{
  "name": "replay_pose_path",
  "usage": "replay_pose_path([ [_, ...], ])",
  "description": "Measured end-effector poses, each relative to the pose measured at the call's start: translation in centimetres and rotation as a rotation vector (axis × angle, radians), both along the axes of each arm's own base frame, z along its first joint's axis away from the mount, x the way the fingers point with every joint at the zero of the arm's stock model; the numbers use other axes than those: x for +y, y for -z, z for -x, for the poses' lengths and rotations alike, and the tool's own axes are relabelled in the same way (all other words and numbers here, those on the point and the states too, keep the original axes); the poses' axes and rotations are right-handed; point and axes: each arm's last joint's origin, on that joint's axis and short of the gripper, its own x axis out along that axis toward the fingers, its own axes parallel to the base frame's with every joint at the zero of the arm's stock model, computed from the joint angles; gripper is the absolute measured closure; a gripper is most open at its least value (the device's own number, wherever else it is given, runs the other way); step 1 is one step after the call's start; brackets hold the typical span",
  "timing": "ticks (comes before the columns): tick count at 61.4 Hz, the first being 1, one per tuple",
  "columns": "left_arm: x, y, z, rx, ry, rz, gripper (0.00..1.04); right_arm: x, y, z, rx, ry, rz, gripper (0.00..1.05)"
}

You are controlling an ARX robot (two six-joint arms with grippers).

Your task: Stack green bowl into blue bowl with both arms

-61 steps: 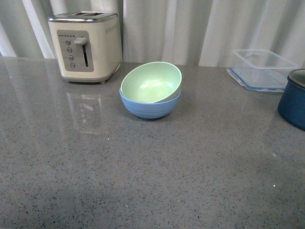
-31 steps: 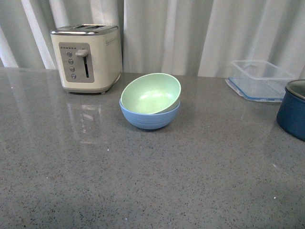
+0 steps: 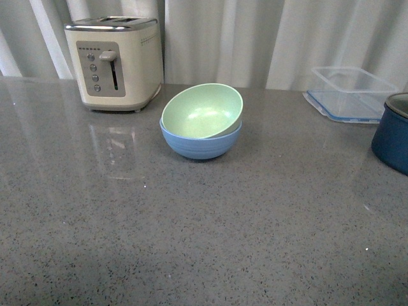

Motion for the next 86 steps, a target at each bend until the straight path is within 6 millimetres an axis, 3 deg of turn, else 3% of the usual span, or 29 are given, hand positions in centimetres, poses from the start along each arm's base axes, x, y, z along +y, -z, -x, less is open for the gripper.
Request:
replay_pose_path([
  [43,0.0,0.0,0.0,0.0,0.0,0.0,0.07,0.0,0.3,2.2,0.009,-0.001,0.0,1.04],
  [69,0.0,0.0,0.0,0.0,0.0,0.0,0.07,0.0,0.3,2.2,0.004,-0.002,0.0,1.04],
  [77,0.0,0.0,0.0,0.0,0.0,0.0,0.07,0.0,0.3,2.2,0.004,-0.002,0.001,0.85],
  [86,0.0,0.0,0.0,0.0,0.0,0.0,0.07,0.0,0.3,2.2,0.004,-0.002,0.001,0.56],
])
